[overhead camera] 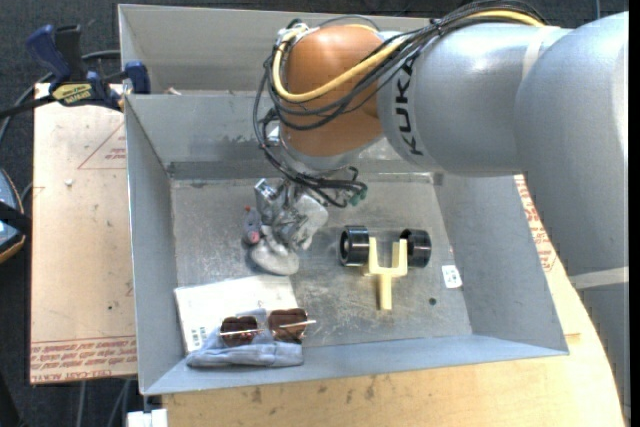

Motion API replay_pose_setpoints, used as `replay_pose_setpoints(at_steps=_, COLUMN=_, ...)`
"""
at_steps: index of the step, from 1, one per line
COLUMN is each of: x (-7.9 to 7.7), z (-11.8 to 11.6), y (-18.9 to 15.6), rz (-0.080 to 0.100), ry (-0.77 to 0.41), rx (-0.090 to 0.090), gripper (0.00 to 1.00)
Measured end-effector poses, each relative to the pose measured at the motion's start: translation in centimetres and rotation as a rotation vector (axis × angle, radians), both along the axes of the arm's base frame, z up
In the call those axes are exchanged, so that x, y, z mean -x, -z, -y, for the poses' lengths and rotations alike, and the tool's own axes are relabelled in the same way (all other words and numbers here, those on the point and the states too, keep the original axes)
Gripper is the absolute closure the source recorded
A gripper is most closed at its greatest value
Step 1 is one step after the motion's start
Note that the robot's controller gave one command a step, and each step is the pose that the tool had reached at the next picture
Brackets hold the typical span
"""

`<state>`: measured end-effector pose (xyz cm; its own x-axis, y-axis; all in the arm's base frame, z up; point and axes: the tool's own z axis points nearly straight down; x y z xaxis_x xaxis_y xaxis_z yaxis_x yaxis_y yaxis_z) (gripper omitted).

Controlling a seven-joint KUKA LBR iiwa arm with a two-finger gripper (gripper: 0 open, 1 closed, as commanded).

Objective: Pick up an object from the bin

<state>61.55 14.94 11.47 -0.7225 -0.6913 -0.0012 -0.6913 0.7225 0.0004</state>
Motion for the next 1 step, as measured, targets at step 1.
replay_pose_setpoints(at_steps=1, x=-0.02, z=-0.07, y=-1.47, rz=0.002, ry=-0.001, rx=-0.001, gripper=1.0)
